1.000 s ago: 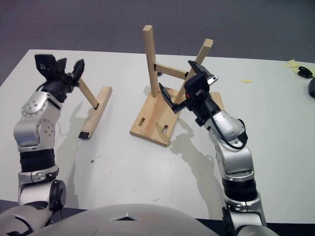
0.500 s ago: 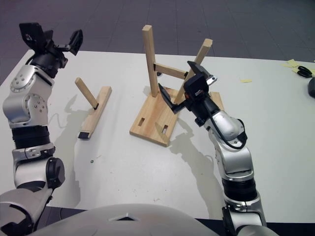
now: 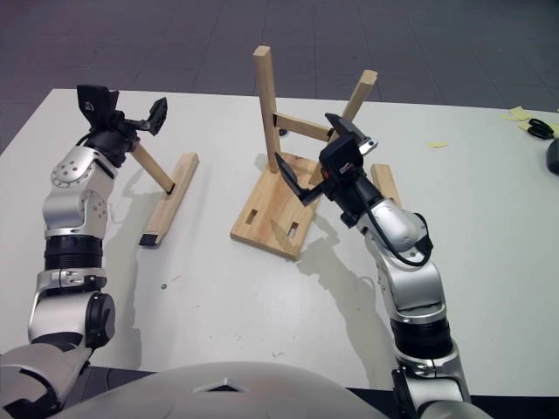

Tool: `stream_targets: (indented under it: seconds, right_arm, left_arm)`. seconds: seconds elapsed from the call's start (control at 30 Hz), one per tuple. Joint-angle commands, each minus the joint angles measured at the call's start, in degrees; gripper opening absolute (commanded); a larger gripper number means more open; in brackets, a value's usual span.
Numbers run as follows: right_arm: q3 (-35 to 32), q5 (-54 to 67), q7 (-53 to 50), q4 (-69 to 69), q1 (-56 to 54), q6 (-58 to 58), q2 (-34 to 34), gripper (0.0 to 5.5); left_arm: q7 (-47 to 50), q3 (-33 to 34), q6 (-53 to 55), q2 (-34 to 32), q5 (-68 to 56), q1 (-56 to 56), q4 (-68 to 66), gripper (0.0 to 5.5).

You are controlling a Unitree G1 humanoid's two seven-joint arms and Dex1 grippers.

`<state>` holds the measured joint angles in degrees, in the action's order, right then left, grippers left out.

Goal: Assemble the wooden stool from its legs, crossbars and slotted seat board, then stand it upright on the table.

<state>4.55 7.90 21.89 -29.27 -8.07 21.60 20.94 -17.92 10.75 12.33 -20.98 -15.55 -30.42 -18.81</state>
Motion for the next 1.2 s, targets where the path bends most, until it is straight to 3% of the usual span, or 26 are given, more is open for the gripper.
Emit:
stream_targets:
  seconds: [0.03, 0.67, 1.2]
  right_arm:
    - [0.3, -0.3, -0.3, -0.4, 0.4, 0.3, -0.3, 5.4]
    - [2.1, -1.1, -0.7, -1.2, 1.8, 0.1, -1.7, 5.4]
    - [1.9, -1.0, -0.2, -1.3, 1.5, 0.4, -1.5, 5.4]
  left_arm:
    - [0.9, -0.4, 6.1, 1.5, -0.2, 4.4, -0.4, 5.38]
    - [3.8, 4.1, 15.3, -2.8, -3.7, -8.3, 14.6, 5.38]
    - [3.6, 3.1, 17.3, -1.4, -4.7, -4.9, 17.5, 5.38]
